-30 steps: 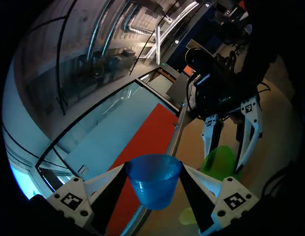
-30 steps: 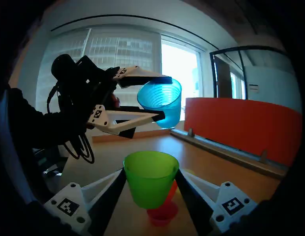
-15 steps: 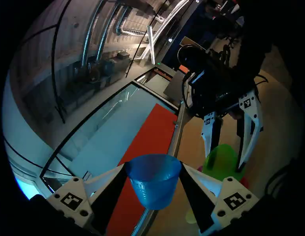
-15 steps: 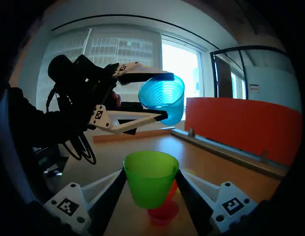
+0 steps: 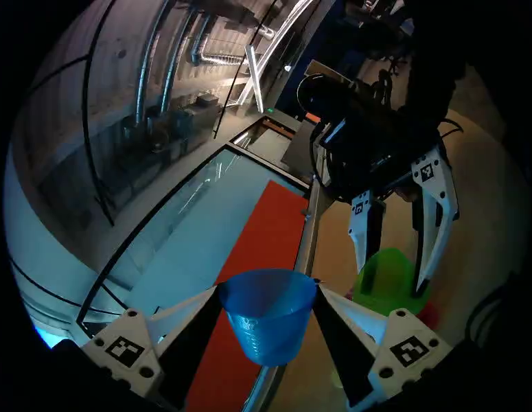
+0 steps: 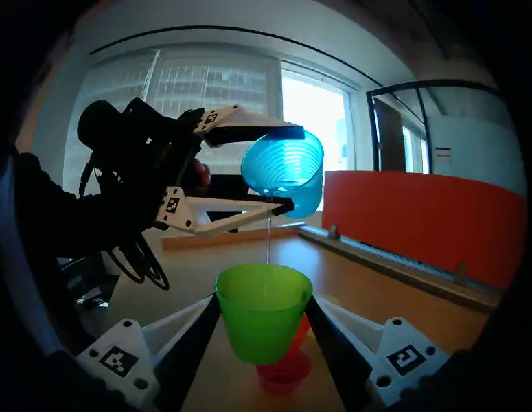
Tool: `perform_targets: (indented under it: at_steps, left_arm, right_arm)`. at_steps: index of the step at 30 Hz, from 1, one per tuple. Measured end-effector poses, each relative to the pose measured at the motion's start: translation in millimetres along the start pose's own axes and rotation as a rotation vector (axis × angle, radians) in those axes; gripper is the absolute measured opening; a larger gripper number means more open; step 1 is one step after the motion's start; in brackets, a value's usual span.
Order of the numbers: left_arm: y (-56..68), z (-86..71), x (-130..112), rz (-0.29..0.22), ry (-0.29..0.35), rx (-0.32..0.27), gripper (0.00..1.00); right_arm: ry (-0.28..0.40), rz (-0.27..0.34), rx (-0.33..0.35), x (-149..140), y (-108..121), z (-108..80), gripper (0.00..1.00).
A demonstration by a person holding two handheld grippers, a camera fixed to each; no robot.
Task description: Pour water
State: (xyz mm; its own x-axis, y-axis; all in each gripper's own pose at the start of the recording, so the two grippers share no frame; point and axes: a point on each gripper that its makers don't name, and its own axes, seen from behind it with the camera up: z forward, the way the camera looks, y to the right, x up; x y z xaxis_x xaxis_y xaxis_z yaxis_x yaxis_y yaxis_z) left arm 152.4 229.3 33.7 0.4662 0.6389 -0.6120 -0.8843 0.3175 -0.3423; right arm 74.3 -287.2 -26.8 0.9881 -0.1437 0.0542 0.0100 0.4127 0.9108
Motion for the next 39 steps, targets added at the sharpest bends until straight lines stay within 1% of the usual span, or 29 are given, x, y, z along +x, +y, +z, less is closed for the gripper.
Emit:
perform_targets:
  at_steps: [6,20,29,39]
  left_arm:
    - [-1.4,0.9,4,0.028,0.003,0.003,0.89]
    - [-1.4,1.8,8,0.068,0.008,0.0,0.89]
    - [-3.8,1.7,10,0.088,0.008,0.006,0.89]
    - [-3.6,1.4,12,0.124,0.009,0.008,0.89]
  right_arm:
    - [0.0,0.002,-0.003,-1,1,-0.6,0.9]
    - [0.006,-0.001,-0.001,-2,0,-1.0,0.9]
    - [0.007,-0.003,-0.003,-1,0,-2.4,0.9]
    - [0.011,-0.005,-0.005,1,0,-3.4,0.9]
